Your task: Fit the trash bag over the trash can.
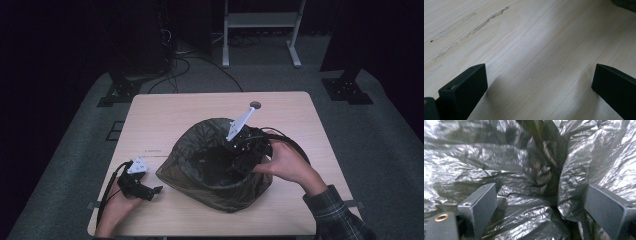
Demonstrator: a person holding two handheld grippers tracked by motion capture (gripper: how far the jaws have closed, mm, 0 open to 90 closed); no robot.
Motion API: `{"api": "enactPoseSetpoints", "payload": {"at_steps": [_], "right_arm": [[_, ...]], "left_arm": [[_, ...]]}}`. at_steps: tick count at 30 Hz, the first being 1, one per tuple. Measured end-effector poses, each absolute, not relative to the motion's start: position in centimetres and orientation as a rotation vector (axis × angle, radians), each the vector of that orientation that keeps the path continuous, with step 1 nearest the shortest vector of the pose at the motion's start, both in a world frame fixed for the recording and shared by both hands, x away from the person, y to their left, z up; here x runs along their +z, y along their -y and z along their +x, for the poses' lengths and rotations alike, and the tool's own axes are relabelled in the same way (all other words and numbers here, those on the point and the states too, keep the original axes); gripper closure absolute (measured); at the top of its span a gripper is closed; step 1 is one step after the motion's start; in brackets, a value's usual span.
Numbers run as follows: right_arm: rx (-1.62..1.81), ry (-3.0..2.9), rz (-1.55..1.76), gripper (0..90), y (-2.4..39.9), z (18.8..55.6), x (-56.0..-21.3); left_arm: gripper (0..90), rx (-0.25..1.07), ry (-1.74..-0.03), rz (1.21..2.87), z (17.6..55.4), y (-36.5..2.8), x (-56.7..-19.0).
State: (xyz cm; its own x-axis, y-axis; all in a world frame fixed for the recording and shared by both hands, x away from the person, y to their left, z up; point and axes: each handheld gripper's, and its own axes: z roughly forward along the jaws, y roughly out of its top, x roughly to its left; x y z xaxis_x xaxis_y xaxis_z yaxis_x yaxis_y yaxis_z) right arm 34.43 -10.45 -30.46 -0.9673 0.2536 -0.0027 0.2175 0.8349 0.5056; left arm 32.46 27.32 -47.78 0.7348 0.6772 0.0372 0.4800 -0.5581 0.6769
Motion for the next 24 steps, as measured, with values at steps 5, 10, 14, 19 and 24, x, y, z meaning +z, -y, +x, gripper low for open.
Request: {"api": "enactPoseSetpoints", "payload": {"at_steps": [5,10,14,19,24], "right_arm": [[0.612,-3.002,0.404,9.7,9.5,34.6,-30.5],[0.509,-3.026,0.4,9.7,8.9,34.6,-30.5],[0.619,-2.981,0.398,9.6,9.1,34.7,-29.6],[0.81,-2.914,0.375,9.5,8.7,34.9,-27.3],[0.87,-2.891,0.354,9.5,6.8,35.4,-26.8]], "left_arm": [[0.0,0.36,-0.855,2.26,32.5,-27.4,-48.0],[0.0,0.357,-0.831,2.247,32.4,-27.3,-48.1],[0.0,0.365,-0.82,2.23,32.2,-27.4,-48.3],[0.0,0.365,-0.82,2.23,32.2,-27.4,-48.3],[0.0,0.365,-0.82,2.23,32.2,-27.4,-48.3]]}}
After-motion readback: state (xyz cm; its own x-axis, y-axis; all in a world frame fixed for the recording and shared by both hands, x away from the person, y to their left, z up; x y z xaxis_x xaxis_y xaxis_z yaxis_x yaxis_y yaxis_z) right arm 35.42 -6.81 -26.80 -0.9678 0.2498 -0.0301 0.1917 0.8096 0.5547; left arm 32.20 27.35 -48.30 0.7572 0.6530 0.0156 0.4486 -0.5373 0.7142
